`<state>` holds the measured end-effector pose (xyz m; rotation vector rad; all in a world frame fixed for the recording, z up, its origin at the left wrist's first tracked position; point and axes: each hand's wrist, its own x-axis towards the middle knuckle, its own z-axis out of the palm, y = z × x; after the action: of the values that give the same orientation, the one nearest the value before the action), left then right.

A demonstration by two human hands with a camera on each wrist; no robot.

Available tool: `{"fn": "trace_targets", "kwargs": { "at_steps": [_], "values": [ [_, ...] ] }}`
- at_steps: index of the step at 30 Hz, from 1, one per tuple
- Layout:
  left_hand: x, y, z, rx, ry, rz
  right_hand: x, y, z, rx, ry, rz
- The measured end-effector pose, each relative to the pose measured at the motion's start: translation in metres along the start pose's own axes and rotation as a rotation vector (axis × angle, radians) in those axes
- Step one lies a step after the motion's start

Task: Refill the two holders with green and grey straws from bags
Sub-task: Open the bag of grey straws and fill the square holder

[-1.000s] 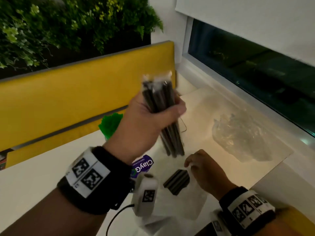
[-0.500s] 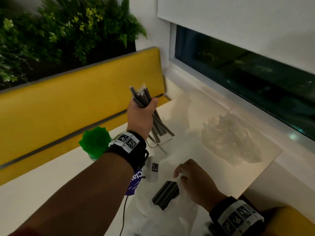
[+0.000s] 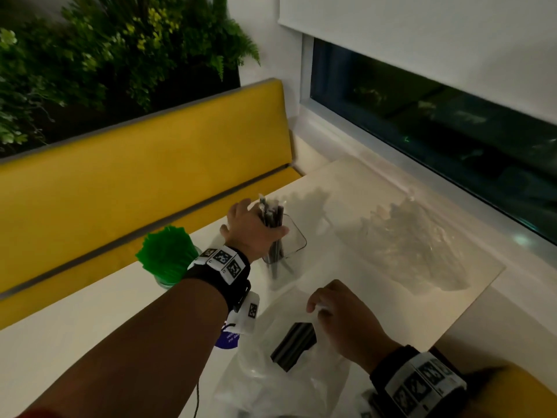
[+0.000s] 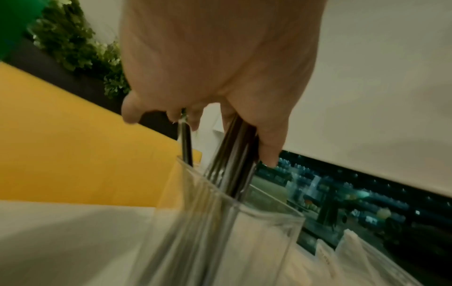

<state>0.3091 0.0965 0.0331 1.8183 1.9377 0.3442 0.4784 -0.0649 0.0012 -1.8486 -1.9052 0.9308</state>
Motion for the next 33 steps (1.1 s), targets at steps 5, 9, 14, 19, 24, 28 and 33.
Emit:
{"fn": "trace_targets", "kwargs": {
  "at_steps": [5,9,14,19,24,28,33],
  "values": [
    [-0.006,-0.020,-0.020,-0.197,-0.100,-0.006,0.000,-0.007,-0.005,0.008,0.023,0.009],
    [-0.062,-0.013,-0.060,-0.269,0.014,0.128,-0.001,-0.010,-0.005,0.030,0.050,0.055],
    [-0.156,-0.022,-0.014,-0.108,-0.307,0.462,0.005,-0.020,0.001,-0.126,0.095,-0.005],
    [-0.161,-0.058,0.064,-0.037,-0.369,0.146,0.002,-0.032,0.018,0.067,0.057,-0.072],
    [-0.155,-0.071,0.091,0.021,-0.521,0.003,-0.009,-0.039,0.027,0.420,-0.030,-0.025],
    [-0.157,-0.067,0.096,0.164,-0.561,0.038,-0.015,-0.040,0.027,0.494,-0.074,-0.023],
    [-0.163,-0.064,0.085,0.301,-0.591,0.140,-0.019,-0.032,0.025,0.443,-0.077,0.013]
  ]
}}
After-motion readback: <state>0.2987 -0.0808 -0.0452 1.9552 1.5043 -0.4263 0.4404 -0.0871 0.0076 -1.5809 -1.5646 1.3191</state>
